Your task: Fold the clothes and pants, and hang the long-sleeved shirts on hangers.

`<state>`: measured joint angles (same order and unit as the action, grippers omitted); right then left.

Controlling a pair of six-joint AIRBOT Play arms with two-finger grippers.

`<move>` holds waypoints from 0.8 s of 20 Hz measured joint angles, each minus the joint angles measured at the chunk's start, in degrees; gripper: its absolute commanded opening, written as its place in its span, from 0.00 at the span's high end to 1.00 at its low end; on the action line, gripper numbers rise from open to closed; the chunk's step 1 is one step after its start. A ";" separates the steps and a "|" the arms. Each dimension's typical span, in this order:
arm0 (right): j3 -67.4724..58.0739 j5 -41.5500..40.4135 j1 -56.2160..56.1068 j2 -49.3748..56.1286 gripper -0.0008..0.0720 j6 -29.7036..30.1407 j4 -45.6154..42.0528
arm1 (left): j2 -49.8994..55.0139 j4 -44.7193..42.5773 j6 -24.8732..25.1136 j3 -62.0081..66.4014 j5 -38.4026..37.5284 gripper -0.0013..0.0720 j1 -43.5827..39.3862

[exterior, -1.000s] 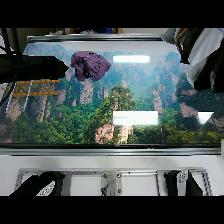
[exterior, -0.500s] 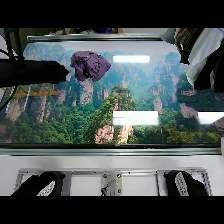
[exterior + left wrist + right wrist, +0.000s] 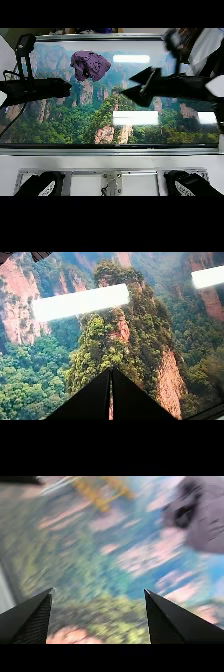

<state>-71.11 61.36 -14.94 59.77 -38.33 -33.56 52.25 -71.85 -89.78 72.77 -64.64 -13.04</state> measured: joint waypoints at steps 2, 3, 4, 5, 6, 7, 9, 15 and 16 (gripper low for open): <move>0.90 1.11 -3.23 2.67 0.77 -0.96 -0.52 | -0.42 0.11 0.00 -0.70 0.09 0.95 0.00; 1.16 1.79 -4.33 3.67 0.95 -1.27 -0.66 | -0.52 0.17 0.00 -0.92 0.00 0.95 0.00; 1.36 2.36 -5.07 4.35 0.96 -1.79 -0.74 | -0.59 0.52 0.00 -1.07 -0.07 0.95 0.00; 1.49 2.86 -5.60 4.87 0.96 -1.81 -0.76 | -0.66 0.68 0.00 -1.16 -0.07 0.95 0.00; 1.57 3.37 -5.95 5.22 0.96 -1.84 -0.76 | -0.72 1.01 0.00 -1.25 -0.20 0.95 0.00; 1.64 4.07 -6.23 5.49 0.96 -1.84 -0.76 | -0.72 1.05 -0.02 -1.31 -0.22 0.95 0.00; 1.75 4.70 -6.58 5.88 0.96 -2.05 -0.76 | -0.76 1.25 -0.02 -1.38 -0.24 0.95 0.00; 1.79 5.55 -6.88 6.29 0.96 -2.21 -0.76 | -0.76 1.42 -0.02 -1.40 -0.26 0.95 0.00; 1.79 5.57 -6.91 6.29 0.96 -2.21 -0.74 | -0.76 1.42 -0.02 -1.40 -0.26 0.95 0.00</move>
